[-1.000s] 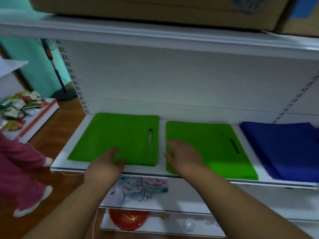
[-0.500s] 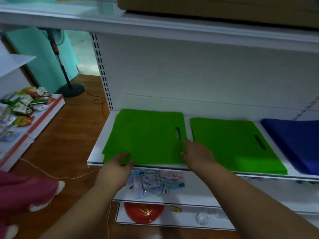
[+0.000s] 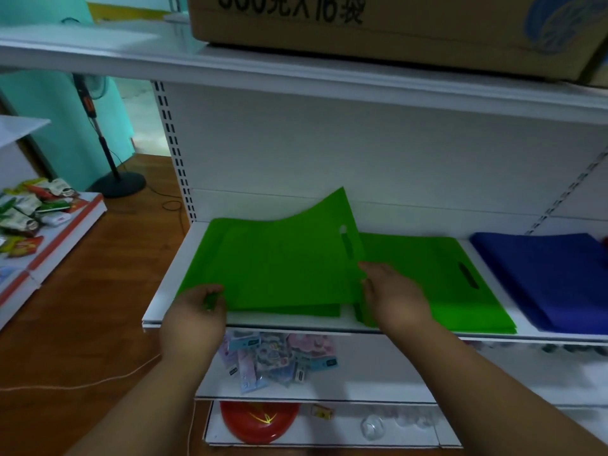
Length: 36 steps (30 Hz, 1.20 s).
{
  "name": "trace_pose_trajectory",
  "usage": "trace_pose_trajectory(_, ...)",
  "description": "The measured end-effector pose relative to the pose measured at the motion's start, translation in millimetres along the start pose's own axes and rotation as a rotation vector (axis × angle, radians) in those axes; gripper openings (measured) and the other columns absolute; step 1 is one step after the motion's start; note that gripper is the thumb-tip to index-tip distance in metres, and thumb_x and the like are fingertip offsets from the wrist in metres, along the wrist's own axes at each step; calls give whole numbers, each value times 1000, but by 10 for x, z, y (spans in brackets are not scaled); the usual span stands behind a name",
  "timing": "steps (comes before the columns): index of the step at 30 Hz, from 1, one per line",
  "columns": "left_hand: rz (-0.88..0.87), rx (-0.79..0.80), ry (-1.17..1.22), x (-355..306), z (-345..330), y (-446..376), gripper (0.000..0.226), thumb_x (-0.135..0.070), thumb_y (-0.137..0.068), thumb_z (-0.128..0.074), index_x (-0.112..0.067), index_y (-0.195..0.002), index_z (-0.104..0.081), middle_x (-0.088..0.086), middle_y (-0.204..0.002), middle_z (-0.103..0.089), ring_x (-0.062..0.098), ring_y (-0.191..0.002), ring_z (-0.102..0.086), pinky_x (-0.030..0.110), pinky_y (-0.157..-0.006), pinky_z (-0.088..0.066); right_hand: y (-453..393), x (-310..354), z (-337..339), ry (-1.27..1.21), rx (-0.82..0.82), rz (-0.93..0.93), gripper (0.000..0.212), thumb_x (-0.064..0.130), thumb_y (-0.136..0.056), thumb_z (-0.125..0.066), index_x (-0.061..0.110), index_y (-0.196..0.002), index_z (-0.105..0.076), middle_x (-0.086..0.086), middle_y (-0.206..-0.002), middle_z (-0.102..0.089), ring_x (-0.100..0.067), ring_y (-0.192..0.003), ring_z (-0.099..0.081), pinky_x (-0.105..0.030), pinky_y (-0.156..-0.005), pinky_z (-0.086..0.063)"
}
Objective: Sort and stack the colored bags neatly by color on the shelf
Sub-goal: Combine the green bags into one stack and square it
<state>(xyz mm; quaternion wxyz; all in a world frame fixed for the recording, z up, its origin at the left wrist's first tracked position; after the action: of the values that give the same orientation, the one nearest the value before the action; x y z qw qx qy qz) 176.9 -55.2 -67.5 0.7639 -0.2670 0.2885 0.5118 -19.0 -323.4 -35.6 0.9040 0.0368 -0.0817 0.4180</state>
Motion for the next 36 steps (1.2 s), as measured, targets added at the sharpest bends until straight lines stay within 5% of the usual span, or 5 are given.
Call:
trace_pose_trajectory(6, -158, 180, -159, -649, -579, 180, 32, -25, -95, -57, -25, -127, -64, 4, -132, -60, 28, -99, -64, 30, -77, -47, 315, -829, 295, -113, -313, -16, 36, 20, -98, -52, 16, -134, -59, -12, -115, -68, -33, -88, -67, -36, -70, -54)
trace_pose_trajectory(11, -230, 230, -240, -1268, -1120, 446, 34, -25, -94, -56, -23, -128, -63, 7, -131, -61, 28, -113, -59, 31, -89, -46, 436, -1722, 322, -28, -274, -137, 33, 27, -96, -59, 11, -124, -65, -14, -98, -70, -35, -80, -65, -38, -63, -52)
trace_pose_trajectory(18, -254, 262, -357, -1793, -1798, 856, 34, -26, -96, -53, -26, -129, -62, 6, -129, -59, 27, -101, -63, 29, -78, -47, 415, -2675, 231, 5, -127, -192, 31, 33, -100, -50, 13, -117, -65, -10, -107, -67, -30, -92, -63, -38, -72, -52)
trace_pose_trajectory(29, -252, 221, -516, -1868, -2028, 1085, 31, -29, -83, -48, -16, -95, -73, 14, -92, -59, 33, -69, -62, 31, -56, -44, 242, -2927, 10, 80, 9, -110, 26, 37, -99, -49, 14, -97, -61, -8, -98, -61, -24, -79, -59, -31, -60, -41)
trace_pose_trajectory(36, -192, 116, -330, -1865, -1777, 1132, 37, -21, -85, -67, -16, -121, -66, 16, -110, -66, 37, -89, -64, 36, -68, -48, 281, -2335, 217, -69, -24, 36, 36, 40, -99, -48, 16, -122, -60, -8, -115, -61, -27, -97, -61, -35, -74, -51)
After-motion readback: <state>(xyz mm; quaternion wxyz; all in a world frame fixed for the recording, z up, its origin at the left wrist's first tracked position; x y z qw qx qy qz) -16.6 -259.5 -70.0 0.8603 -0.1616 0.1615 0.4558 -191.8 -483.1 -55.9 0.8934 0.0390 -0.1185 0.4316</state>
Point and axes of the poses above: each hand's wrist, its own y-axis away from the middle knuckle, its own z-axis out of the back of the hand, x = y × z, the point moved 8 cm from there along -y, towards the middle knuckle
